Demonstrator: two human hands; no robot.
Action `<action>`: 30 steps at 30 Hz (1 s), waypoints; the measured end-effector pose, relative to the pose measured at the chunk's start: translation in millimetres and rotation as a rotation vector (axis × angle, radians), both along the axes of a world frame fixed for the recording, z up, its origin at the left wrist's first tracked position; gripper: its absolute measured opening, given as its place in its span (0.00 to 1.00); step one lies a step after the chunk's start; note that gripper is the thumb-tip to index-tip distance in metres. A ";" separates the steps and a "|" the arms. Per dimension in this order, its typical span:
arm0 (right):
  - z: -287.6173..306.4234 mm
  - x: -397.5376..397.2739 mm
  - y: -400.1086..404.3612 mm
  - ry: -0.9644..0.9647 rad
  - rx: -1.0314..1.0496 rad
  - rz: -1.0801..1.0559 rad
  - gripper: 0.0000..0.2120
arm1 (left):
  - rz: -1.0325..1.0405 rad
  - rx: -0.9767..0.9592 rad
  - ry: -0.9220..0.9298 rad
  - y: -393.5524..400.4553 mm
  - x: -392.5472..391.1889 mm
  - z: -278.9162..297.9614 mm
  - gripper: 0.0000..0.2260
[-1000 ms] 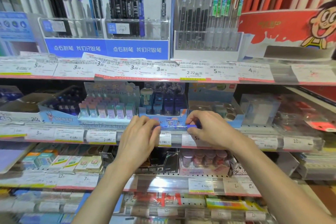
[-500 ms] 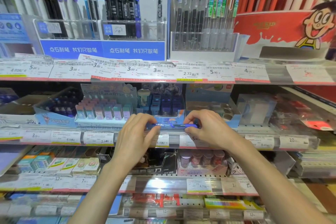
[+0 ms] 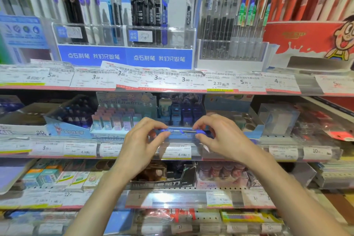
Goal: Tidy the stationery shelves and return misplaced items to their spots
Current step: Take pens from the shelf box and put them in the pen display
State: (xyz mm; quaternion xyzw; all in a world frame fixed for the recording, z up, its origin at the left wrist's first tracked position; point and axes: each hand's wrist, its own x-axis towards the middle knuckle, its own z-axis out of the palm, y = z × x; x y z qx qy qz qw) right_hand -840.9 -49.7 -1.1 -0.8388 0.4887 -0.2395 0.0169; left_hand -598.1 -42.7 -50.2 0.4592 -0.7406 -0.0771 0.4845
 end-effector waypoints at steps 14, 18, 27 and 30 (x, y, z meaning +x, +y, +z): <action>20.7 103.1 44.3 -0.023 -0.079 0.047 0.07 | -0.133 -0.064 0.068 33.7 104.5 45.5 0.05; 47.0 106.8 55.0 -0.038 -0.140 0.089 0.08 | -0.168 -0.105 0.084 38.4 105.2 78.7 0.06; 102.3 97.9 57.7 -0.110 -0.260 0.028 0.09 | -0.274 -0.100 0.120 33.3 74.8 152.0 0.09; 120.9 95.2 49.5 -0.179 -0.278 0.022 0.07 | -0.251 -0.149 0.081 23.8 65.6 176.8 0.10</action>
